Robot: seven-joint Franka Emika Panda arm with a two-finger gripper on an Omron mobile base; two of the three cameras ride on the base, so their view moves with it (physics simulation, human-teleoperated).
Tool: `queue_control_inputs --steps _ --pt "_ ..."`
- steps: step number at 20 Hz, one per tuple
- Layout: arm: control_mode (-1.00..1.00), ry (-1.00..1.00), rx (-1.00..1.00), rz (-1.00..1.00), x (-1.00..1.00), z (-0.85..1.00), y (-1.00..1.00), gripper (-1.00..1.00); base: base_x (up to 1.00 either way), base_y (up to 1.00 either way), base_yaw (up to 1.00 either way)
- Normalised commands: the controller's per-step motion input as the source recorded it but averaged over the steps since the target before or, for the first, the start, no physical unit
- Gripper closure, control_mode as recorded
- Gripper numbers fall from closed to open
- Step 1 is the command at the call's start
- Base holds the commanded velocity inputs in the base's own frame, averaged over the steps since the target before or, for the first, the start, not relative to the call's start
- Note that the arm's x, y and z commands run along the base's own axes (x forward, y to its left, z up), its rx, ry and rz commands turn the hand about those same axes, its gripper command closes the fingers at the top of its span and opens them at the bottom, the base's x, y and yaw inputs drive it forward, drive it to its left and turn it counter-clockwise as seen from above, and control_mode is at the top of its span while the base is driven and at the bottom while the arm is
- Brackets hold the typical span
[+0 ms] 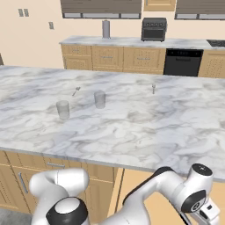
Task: Take the tongs from the drawer on the right and place them on the dining counter next to the tray containing the hot dog.
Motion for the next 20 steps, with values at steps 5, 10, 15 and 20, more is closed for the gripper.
queue_control_inputs --steps 5,10,15,20 --pt "-1.0 0.0 0.0 0.27 0.01 -0.03 0.22 -1.0 0.0 0.0 0.0" --pt "-1.0 -0.02 0.0 0.26 0.02 -0.04 0.2 -1.0 0.0 0.0 0.0" --pt "-1.0 -0.02 0.0 0.27 0.1 -0.01 0.21 -1.0 0.0 0.0 0.0" --pt "-1.0 0.0 0.0 0.25 0.07 0.0 0.12 -1.0 0.0 0.0 0.0"
